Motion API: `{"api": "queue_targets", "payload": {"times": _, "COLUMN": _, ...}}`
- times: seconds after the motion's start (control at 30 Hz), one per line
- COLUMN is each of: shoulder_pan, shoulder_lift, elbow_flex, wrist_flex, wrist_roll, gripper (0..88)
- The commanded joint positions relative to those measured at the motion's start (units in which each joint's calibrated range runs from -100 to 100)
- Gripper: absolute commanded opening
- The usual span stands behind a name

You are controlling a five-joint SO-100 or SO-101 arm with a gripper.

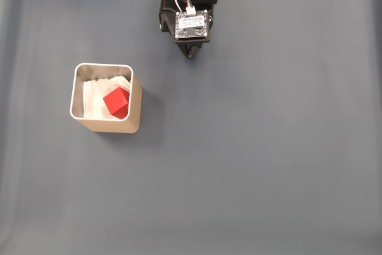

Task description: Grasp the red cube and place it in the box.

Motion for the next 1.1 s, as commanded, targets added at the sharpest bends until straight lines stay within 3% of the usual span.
{"api": "queue_targets", "payload": {"times": 0.0, "shoulder_pan": 0.1, "shoulder_lift": -0.6, "elbow_flex": 0.9, "wrist_flex": 2.9, "wrist_roll": -0.3, "gripper": 0.1}}
{"api": "queue_targets", "payload": {"times": 1.07, "shoulder_pan": -0.3, "shoulder_lift": -0.7, "elbow_flex": 1.0, "wrist_flex": 4.6, "wrist_roll": 0.5, "gripper": 0.7}}
